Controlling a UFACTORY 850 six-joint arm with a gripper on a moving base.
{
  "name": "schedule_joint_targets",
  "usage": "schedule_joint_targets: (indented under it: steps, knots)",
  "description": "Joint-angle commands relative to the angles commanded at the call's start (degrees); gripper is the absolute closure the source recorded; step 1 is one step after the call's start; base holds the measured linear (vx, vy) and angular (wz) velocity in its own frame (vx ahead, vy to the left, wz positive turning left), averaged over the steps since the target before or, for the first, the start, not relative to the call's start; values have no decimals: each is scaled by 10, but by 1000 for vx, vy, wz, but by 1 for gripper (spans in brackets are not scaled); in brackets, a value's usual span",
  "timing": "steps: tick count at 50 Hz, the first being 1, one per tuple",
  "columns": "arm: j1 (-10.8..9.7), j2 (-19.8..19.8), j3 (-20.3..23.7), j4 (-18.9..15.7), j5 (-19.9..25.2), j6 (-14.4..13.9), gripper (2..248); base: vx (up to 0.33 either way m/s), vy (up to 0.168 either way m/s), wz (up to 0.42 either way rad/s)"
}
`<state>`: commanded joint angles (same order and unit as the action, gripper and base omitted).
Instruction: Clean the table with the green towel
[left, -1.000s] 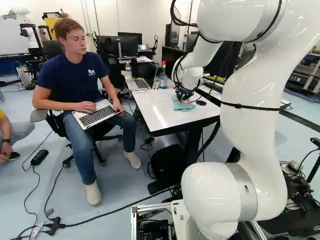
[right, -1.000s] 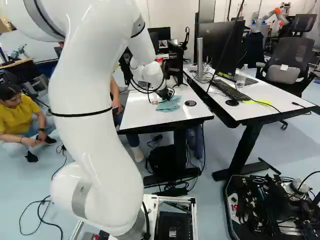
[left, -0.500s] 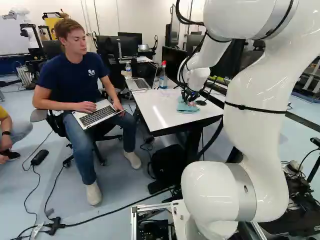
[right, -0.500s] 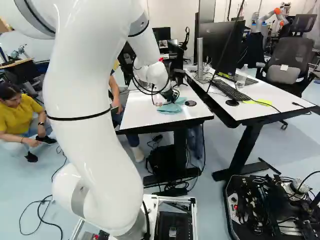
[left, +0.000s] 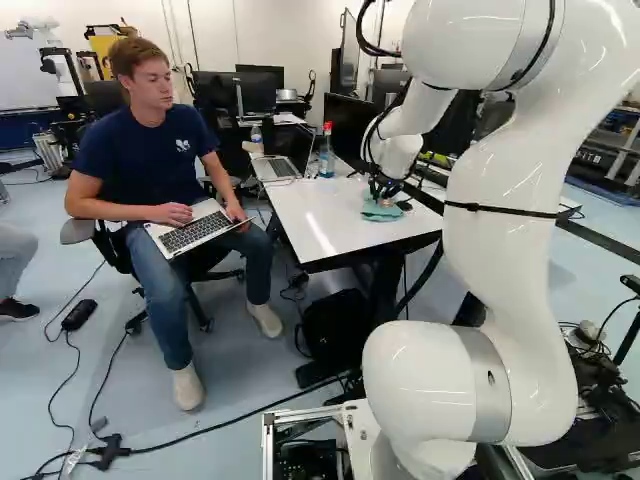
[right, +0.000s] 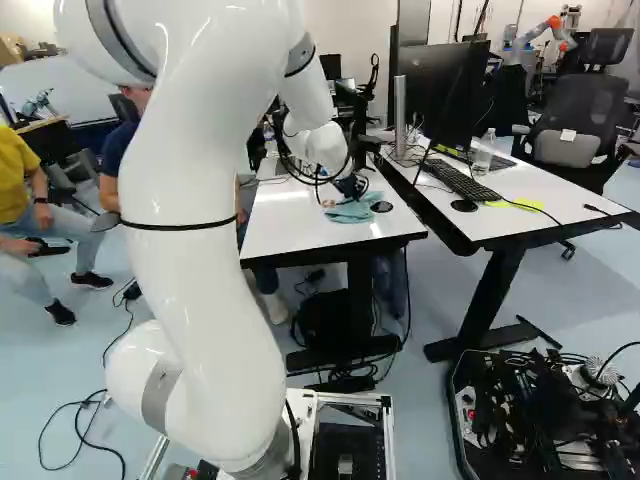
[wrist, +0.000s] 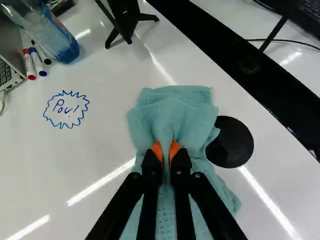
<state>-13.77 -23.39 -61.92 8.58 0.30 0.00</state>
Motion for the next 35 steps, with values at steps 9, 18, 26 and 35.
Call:
schedule_joint_targets:
  steps: [9, 18, 26, 35]
  knots:
    - [5, -20, -26, 0, 0, 0, 214, 0, 0, 0]
    - [14, -39, -51, 0, 0, 0, 214, 0, 0, 0]
    - [25, -45, -58, 0, 0, 0, 214, 0, 0, 0]
    - [38, -38, -49, 0, 0, 0, 214, 0, 0, 0]
